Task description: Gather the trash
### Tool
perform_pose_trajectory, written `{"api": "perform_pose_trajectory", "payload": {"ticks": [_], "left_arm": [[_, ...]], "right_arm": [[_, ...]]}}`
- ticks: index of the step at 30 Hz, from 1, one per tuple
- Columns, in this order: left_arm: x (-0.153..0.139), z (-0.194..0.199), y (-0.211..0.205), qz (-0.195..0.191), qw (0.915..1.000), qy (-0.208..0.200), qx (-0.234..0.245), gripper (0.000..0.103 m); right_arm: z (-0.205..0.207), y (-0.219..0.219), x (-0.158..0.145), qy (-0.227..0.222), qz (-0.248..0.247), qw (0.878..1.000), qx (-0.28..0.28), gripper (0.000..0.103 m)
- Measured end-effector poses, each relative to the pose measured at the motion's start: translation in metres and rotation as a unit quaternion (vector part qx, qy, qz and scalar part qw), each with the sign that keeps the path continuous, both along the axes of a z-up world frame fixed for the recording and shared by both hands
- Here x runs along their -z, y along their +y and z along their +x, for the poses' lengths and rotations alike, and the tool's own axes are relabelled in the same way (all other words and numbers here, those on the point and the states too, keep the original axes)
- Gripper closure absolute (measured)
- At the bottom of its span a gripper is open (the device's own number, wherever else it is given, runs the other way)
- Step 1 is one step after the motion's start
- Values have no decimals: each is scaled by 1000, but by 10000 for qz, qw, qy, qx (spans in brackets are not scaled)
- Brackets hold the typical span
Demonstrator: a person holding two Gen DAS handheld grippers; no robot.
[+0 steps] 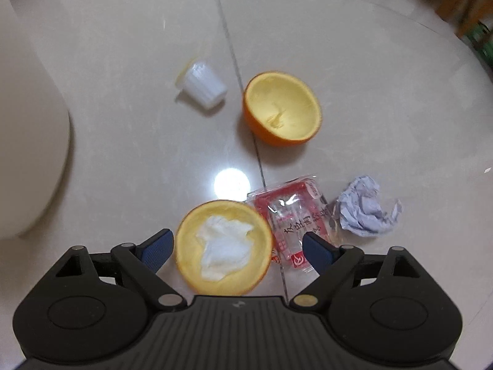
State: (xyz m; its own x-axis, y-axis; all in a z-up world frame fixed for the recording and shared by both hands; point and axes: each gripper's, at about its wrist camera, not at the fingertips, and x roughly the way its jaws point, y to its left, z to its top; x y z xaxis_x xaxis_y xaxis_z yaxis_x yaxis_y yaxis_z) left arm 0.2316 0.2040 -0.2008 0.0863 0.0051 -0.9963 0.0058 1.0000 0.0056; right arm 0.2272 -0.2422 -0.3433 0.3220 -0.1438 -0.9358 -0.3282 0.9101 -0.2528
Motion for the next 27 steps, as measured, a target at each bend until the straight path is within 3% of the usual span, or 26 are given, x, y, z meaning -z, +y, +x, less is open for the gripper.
{"api": "perform_pose_trajectory", "payload": {"ticks": [5,7,17,19,23,26,27], "left_arm": [[1,0,-1,24,10000,5,-1,92],[1,1,-2,41,10000,7,0,92],[3,1,-1,24,10000,19,4,92],[3,1,-1,21,10000,24,4,92],[3,1,-2,41,10000,29,16,92],[3,1,-2,39,10000,34,18,92],[3,1,-2,38,10000,37,15,92]], "right_arm": [[-17,-10,-10,-148,177,9994,-240,30],[-18,-10,-10,-140,182,9994,-266,42],[-21,8,4,-92,67,9972,-745,56],[-20,11,9,-107,-5,9966,-813,64],[-18,14,22,6,-240,9963,-822,65],[-16,15,28,38,-418,9957,-825,78],[-16,14,28,52,-410,9959,-807,88]]}}
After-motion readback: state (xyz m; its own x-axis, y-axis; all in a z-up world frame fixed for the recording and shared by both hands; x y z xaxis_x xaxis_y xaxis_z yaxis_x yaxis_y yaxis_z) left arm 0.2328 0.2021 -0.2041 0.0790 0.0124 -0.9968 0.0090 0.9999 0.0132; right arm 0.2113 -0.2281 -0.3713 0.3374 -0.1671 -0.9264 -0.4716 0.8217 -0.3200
